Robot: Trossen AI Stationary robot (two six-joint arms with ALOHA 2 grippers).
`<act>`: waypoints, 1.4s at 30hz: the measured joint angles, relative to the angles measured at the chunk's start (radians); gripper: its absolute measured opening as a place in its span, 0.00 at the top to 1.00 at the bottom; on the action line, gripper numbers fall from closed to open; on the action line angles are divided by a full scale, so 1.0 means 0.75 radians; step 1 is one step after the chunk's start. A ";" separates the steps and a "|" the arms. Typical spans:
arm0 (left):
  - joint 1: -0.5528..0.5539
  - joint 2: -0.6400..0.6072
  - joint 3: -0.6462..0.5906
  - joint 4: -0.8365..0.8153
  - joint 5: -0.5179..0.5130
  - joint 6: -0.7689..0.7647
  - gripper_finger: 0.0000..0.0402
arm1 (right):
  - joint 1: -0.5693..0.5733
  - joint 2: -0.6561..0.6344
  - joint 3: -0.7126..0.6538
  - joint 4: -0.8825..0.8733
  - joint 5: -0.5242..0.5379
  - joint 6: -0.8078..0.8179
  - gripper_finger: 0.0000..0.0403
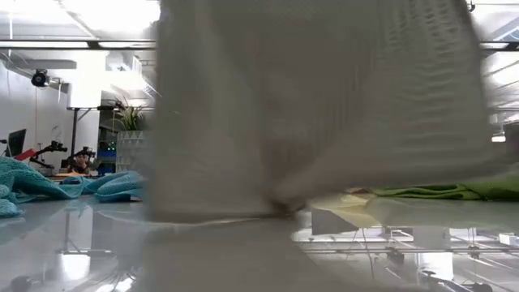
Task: Fold microfiber towels
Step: Fold the gray microfiber cloth
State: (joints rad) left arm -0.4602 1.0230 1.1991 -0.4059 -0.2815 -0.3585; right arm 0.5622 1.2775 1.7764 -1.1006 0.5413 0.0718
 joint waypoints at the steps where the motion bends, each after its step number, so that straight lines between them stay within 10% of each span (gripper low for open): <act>1: 0.027 -0.036 0.001 -0.004 0.003 0.025 1.00 | -0.016 0.000 0.020 -0.010 0.026 -0.021 0.98; 17: 0.238 -0.268 -0.061 -0.010 0.308 0.095 1.00 | -0.144 -0.042 0.078 -0.148 0.029 -0.024 0.98; 28: 0.095 0.137 -0.140 0.009 0.516 -0.068 1.00 | 0.088 -0.081 -0.394 -0.089 -0.230 0.384 0.98; 42: -0.161 0.709 -0.136 0.502 0.597 -0.412 1.00 | 0.334 -0.080 -1.032 0.759 -0.555 0.841 0.98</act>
State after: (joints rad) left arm -0.5809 1.5545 1.0973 -0.0295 0.1663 -0.6675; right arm 0.8127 1.2179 1.0022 -0.5317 0.1251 0.7030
